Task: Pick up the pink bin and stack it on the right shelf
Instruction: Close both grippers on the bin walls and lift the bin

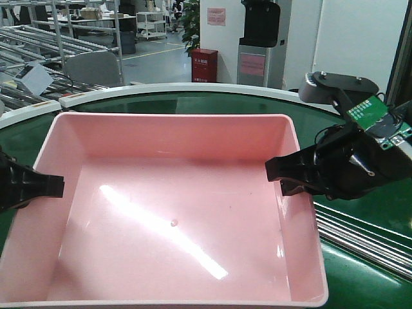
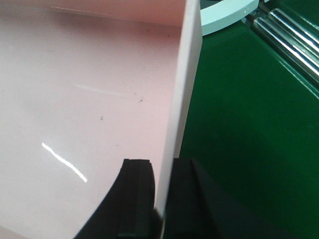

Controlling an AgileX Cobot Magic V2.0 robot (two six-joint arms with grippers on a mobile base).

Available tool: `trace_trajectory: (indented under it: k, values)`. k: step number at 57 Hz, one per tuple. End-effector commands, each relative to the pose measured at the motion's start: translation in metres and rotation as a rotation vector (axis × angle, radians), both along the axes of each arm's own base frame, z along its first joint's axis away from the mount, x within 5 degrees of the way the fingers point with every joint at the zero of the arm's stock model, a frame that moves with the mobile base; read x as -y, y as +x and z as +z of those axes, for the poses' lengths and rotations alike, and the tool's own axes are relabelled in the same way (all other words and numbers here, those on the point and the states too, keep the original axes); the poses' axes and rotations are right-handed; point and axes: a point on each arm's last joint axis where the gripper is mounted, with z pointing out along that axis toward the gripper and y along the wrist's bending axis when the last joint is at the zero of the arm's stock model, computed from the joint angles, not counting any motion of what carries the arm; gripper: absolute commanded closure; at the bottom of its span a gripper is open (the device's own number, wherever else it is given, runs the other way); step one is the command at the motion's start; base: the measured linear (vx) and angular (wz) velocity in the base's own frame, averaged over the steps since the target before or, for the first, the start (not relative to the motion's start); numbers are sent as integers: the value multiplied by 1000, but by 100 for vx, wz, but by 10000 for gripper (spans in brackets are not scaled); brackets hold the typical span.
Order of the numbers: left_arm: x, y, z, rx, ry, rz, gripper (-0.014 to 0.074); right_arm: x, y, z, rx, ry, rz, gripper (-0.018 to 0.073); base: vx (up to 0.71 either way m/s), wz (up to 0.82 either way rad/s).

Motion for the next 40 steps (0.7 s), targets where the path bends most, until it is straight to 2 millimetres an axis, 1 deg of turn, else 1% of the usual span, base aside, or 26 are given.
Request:
trace_trajectory:
  k: [1,40]
  values:
    - [-5,-6,25,152,-15,27,598,12,-5,23,141,-32,-20,568,0,0]
    - [-5,-6,24,134,-8,22,598,12,-5,23,138,-27,-18,568,0,0]
